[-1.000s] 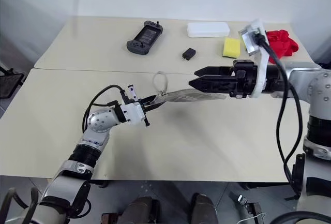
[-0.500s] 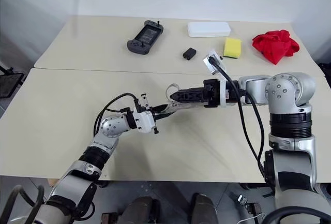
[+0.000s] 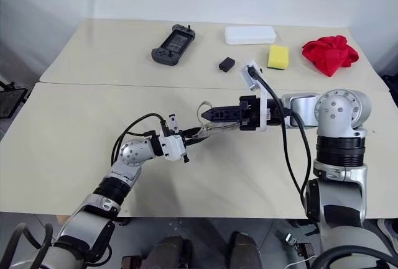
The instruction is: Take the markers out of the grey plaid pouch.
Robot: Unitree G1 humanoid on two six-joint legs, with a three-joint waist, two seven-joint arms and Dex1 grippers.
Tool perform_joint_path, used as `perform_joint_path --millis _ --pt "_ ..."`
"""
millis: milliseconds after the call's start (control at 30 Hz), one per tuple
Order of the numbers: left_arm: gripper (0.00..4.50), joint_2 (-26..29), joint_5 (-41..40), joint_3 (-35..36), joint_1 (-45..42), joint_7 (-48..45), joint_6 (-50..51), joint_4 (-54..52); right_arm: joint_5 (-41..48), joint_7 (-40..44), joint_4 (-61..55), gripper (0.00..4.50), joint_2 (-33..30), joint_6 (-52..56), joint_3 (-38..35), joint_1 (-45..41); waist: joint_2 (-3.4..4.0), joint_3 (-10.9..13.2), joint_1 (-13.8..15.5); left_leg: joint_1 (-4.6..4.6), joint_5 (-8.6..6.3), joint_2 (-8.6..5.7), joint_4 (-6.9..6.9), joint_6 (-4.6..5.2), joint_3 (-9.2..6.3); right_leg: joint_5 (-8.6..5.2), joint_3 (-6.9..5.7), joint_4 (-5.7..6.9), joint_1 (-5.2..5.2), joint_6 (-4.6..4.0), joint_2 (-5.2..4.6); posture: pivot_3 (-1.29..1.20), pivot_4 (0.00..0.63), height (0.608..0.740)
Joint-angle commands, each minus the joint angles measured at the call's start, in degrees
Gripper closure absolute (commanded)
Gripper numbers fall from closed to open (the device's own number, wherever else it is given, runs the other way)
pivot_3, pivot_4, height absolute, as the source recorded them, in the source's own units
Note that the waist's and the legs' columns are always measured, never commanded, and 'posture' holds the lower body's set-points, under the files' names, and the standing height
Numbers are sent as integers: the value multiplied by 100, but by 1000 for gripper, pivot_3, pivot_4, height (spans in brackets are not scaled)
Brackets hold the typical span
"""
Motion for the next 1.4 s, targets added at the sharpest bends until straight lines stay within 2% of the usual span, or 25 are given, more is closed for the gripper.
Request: perform_joint_path --millis 33,67,200,300,400,600,700,867,933,1000,1100,1267,1400 --pt "4500 -20 -273 2 31 -87 110 -183 177 110 -238 4196 37 -185 -238 -14 0 0 3 0 0 0 0 0 0 0 0 0 0 0 0 0 150 740" --pt "4500 -27 -364 14 46 -145 185 -219 210 125 -253 4485 59 -240 -299 11 0 0 2 0 0 0 0 0 -1 0 0 0 0 0 0 0 150 740" --pt "4500 -110 -1208 102 145 -679 1007 -591 433 60 -147 4485 169 -486 -820 20 0 0 -2 0 0 0 0 0 0 0 0 0 0 0 0 0 150 740" --pt "4500 -68 -2271 210 418 -1267 2446 -1336 500 100 -91 4485 -64 -656 -1203 70 0 0 -2 0 0 0 0 0 -3 0 1 0 0 0 0 0 150 740" --pt "4500 97 -2972 323 711 -1701 3684 -1937 330 -20 97 4485 -304 -893 -1418 119 1 0 -10 -1 0 8 -1 0 -5 0 4 0 0 0 -1 0 150 740" --pt "4500 358 -3797 666 1080 -1923 5450 -2601 -42 131 453 4485 -970 -1438 -1474 425 4 2 -8 1 0 2 -2 0 3 0 6 -1 0 0 1 0 150 740" --pt "4500 265 -3956 912 1071 -1794 5849 -2648 -169 321 493 4485 -1200 -1640 -1404 627 5 3 13 1 0 1 -2 0 3 0 6 -3 0 0 1 0 150 740" --pt "4500 132 -3783 1205 996 -1718 5834 -2458 -137 396 486 4485 -1347 -1827 -1627 810 5 3 5 2 0 2 -2 0 10 0 8 -3 1 0 1 0 150 740" --pt "4500 142 -3520 1132 973 -1803 5581 -2412 -42 440 365 4485 -1316 -1808 -1608 861 5 3 5 2 0 2 -3 0 10 0 7 -3 1 0 2 0 150 740" --pt "4500 173 -2962 929 923 -1926 4859 -2320 74 417 180 4485 -1245 -1665 -1526 873 6 3 6 2 0 2 -3 0 11 0 7 -4 1 0 3 0 150 740" --pt "4500 114 -2365 762 704 -1981 3866 -2121 389 366 108 3878 -1226 -1191 -1471 699 5 3 43 2 0 2 -2 0 27 0 5 -4 2 0 3 0 150 740" --pt "4500 -77 -1720 532 345 -2086 2202 -1527 701 482 124 2301 -1351 -743 -1372 442 6 3 123 1 0 2 -1 0 42 1 8 -9 1 1 3 0 150 740" --pt "4500 -276 -1349 396 160 -1924 1197 -954 566 349 184 986 -1330 -484 -1057 332 5 4 145 0 0 2 -2 0 48 0 3 -11 2 1 3 0 150 740"
